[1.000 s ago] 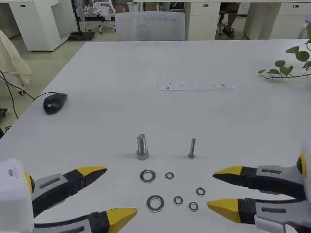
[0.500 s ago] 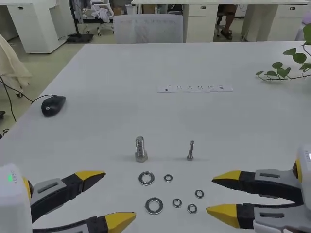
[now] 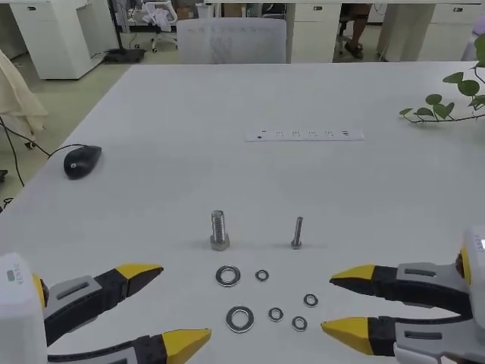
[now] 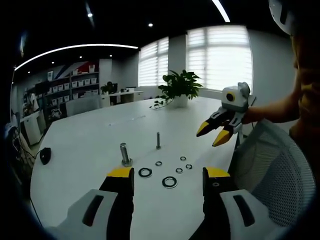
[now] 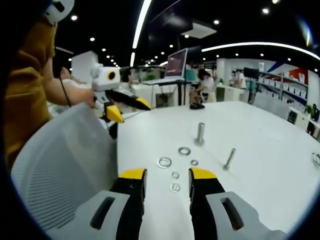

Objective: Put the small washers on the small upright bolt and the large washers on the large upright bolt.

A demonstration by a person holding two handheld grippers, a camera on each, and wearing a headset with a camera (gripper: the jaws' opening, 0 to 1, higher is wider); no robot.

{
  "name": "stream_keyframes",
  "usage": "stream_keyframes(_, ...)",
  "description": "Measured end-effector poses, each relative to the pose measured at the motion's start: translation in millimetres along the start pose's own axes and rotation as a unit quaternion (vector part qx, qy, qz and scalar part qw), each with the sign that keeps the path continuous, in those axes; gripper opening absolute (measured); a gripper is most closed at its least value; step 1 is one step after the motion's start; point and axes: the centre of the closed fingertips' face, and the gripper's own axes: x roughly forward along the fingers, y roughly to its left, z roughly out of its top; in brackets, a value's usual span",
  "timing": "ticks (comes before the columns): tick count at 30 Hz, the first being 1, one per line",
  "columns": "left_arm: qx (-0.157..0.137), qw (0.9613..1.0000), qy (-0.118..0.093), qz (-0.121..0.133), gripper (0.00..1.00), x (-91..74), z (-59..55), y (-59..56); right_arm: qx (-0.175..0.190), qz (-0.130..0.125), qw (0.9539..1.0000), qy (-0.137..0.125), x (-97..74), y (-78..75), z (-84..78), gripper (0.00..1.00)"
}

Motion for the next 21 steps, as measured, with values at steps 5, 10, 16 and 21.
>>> stream_keyframes(5, 0.0, 1.0, 0.001, -0.001, 0.54, 0.0, -0.4, -0.2, -0.001, 0.006, 1.0, 0.003, 0.6, 1.8, -0.5, 0.35)
stream_keyframes(10, 0.001, 1.0, 0.0, 0.005, 0.54, -0.7, 2.1, 2.6, -0.014, 0.012, 0.9998, 0.011, -2.4, 0.8, 4.1, 0.34)
stream_keyframes(16, 0.007, 0.9999, 0.0, 0.011, 0.54, -1.1, 5.9, 6.7, -0.028, 0.018, 0.9987, 0.038, -4.5, -10.5, -1.3, 0.33)
stream_keyframes(21, 0.01, 0.9998, -0.011, 0.011, 0.54, 2.6, 17.5, 7.8, -0.043, 0.029, 0.9967, 0.062, 1.0, -18.8, -5.1, 0.33)
